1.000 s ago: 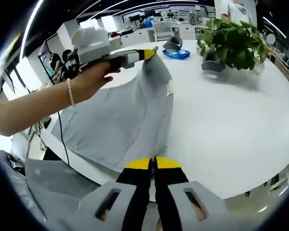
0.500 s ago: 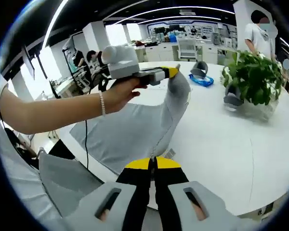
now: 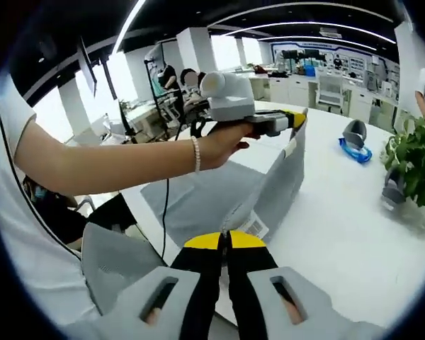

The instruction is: Fold the towel on the table until its edges align and the towel forms a compact rectangular stack.

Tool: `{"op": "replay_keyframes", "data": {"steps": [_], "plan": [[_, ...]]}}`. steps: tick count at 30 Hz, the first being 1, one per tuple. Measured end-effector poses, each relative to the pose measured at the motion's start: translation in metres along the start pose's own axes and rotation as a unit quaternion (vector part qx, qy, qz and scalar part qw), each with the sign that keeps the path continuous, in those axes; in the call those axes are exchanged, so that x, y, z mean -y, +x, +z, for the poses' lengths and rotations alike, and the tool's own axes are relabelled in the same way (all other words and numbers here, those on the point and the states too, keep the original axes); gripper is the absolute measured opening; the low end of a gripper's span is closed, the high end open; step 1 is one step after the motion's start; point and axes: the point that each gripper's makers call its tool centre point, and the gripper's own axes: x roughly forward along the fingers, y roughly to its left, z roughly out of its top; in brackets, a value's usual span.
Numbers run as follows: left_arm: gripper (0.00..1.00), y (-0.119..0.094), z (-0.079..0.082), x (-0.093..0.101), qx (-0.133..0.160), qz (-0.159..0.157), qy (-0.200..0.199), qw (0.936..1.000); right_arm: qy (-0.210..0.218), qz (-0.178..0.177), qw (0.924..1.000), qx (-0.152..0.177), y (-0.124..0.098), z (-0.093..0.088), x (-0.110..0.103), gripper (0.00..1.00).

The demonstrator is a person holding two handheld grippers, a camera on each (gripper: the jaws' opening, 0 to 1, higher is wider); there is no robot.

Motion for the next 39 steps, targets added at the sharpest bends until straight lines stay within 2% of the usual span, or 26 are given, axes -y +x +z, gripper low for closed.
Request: {"op": "replay_keyframes", "data": {"steps": [6, 13, 21, 25, 31, 35, 39], "plan": [[0.04, -0.016, 0.009, -0.024, 0.007, 0.006, 0.001, 1.0000, -0.041, 0.043, 0.9982, 0.001, 0.020, 0.018, -0.030, 0.00], [0.04, -0.038, 0.012, -0.057, 0.006, 0.022, 0.008, 0.9997, -0.089, 0.089, 0.9920, 0.004, 0.051, 0.038, -0.064, 0.00], [0.04, -0.071, 0.013, -0.103, 0.004, 0.055, 0.012, 0.9984, -0.108, 0.133, 0.9853, 0.000, 0.080, 0.048, -0.092, 0.00], [0.04, -0.087, 0.012, -0.122, 0.003, 0.069, 0.007, 0.9976, -0.131, 0.151, 0.9799, -0.006, 0.093, 0.051, -0.109, 0.00], [0.04, -0.111, 0.011, -0.147, -0.001, 0.085, 0.013, 0.9963, -0.141, 0.169, 0.9753, -0.011, 0.111, 0.055, -0.128, 0.00], [0.04, -0.125, 0.010, -0.165, -0.001, 0.097, 0.010, 0.9953, -0.141, 0.181, 0.9734, -0.003, 0.127, 0.059, -0.144, 0.00], [0.04, -0.138, 0.006, -0.181, -0.007, 0.108, 0.013, 0.9941, -0.164, 0.188, 0.9682, 0.006, 0.145, 0.061, -0.159, 0.00]]}}
